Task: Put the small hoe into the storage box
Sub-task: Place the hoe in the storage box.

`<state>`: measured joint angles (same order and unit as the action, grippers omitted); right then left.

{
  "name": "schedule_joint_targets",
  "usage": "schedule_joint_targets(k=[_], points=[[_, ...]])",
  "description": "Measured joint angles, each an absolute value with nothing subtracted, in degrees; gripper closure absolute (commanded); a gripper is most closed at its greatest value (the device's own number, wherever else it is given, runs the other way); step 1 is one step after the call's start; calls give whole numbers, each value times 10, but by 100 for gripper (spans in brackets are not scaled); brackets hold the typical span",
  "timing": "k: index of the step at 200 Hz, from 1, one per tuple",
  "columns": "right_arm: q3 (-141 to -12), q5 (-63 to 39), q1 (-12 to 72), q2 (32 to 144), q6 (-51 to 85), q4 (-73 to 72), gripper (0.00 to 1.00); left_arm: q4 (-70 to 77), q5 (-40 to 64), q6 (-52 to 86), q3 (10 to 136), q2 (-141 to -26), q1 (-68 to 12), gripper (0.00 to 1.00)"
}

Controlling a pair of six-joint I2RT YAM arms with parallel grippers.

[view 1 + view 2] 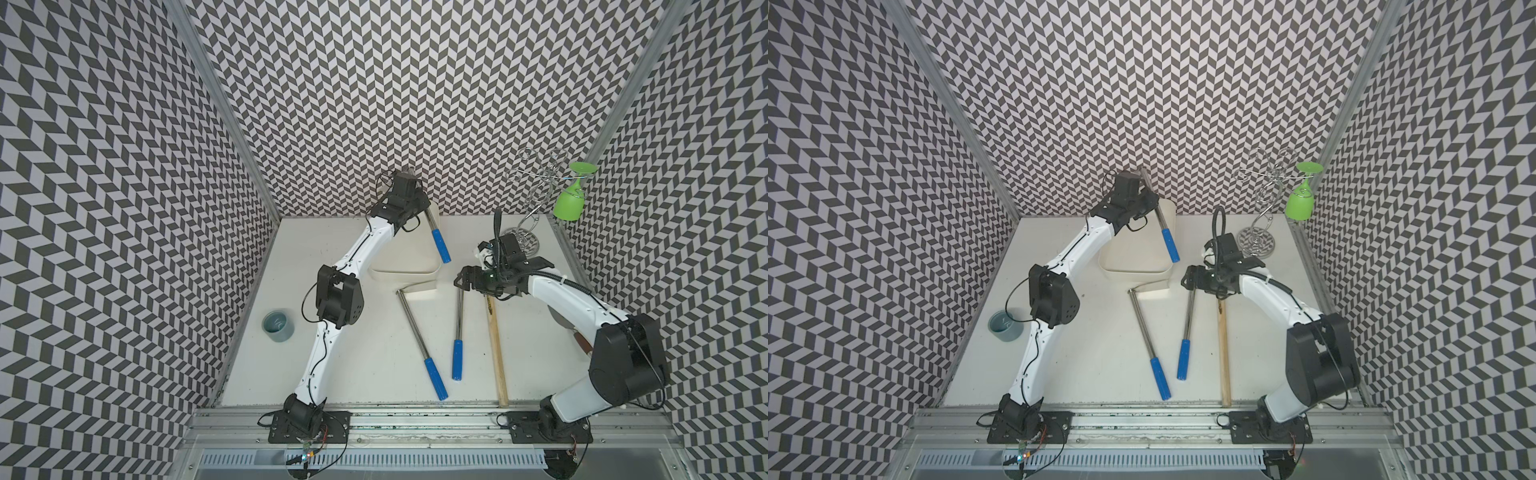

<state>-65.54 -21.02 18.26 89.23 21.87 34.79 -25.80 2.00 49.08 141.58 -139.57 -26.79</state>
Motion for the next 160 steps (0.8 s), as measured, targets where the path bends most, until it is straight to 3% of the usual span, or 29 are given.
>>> schedule_joint_targets(k=[160], points=[[-655, -208, 183, 892, 218, 354, 16, -231, 68, 561, 1393, -1464, -216, 100]])
